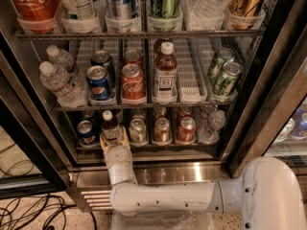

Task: Pick blue plastic bottle from bottom shelf of fridge

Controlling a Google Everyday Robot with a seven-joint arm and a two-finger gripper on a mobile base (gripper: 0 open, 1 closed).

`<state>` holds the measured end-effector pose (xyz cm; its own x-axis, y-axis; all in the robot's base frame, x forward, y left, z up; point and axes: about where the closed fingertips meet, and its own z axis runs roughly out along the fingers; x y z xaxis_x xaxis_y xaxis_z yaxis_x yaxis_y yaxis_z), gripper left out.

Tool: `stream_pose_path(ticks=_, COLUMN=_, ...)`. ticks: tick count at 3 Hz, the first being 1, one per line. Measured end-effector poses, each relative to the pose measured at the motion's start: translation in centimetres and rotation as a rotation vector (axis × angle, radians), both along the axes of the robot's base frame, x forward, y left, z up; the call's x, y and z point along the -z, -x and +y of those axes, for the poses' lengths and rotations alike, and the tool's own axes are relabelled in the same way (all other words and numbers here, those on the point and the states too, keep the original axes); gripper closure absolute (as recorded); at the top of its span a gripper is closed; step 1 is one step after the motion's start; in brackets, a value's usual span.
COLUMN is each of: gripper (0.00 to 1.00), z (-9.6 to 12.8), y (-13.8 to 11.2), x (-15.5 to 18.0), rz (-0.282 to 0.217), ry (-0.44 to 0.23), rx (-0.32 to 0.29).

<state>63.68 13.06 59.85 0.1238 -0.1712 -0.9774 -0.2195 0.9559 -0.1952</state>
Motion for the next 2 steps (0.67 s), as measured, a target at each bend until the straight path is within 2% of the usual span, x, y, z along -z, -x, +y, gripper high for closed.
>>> stream_pose_path(ticks=1, gripper=0.78, z=-0.09, y=-0.29, x=0.53, rz=0.045, ry=-0.033, rx=-0.022)
stream_pose_path(ticks=2, gripper=1.00, z=-0.09, y=-0.29, x=0.52, rz=0.045, ry=-0.033, rx=-0.022)
